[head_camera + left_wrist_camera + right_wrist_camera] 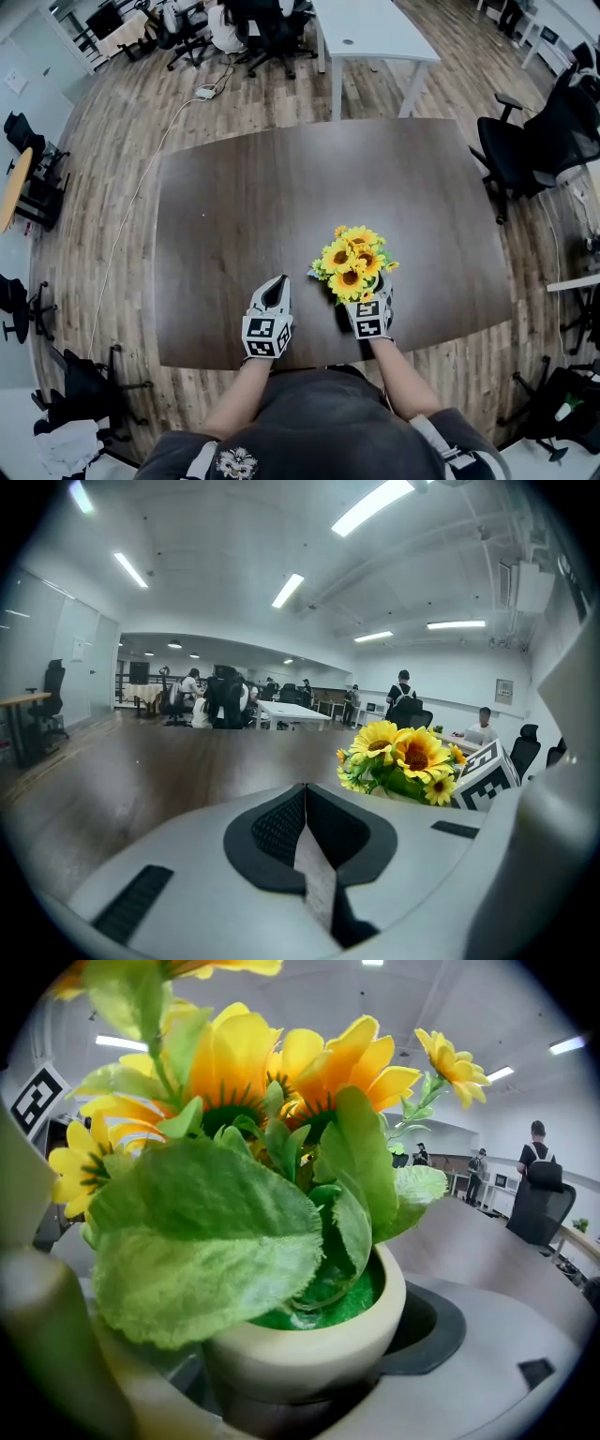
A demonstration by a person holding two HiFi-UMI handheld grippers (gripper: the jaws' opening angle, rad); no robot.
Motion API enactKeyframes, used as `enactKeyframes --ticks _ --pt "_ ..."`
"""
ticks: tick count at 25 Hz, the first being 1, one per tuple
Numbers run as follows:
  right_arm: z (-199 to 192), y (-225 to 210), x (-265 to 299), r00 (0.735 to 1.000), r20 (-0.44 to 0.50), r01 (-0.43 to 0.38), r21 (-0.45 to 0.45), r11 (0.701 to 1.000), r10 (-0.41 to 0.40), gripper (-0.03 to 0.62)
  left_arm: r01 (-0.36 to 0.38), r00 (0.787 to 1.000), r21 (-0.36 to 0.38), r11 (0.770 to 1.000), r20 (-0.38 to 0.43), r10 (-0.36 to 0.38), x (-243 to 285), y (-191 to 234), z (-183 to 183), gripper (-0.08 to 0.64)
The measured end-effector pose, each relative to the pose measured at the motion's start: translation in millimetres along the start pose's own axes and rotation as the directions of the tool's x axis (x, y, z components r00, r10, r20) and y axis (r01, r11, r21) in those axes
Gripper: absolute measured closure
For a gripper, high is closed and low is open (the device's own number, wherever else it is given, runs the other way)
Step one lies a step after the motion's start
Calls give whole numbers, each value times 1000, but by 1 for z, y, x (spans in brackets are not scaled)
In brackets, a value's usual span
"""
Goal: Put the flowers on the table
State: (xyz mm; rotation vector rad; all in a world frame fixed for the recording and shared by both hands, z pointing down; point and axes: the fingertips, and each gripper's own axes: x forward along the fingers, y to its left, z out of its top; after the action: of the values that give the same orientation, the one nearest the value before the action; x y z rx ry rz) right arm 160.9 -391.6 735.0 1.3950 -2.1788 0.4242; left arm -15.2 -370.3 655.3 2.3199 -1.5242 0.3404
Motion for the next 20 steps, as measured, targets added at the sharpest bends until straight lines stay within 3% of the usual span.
enactKeyframes --ticks 6,20 --pt "1 -3 0 1000 4 -12 44 999 12 54 -3 1000 1 1000 0 3 -2 -2 1 552" --pt "26 2 -37 997 74 -8 4 1000 8 55 3 1000 20 1000 26 -4 -14 -16 7 552"
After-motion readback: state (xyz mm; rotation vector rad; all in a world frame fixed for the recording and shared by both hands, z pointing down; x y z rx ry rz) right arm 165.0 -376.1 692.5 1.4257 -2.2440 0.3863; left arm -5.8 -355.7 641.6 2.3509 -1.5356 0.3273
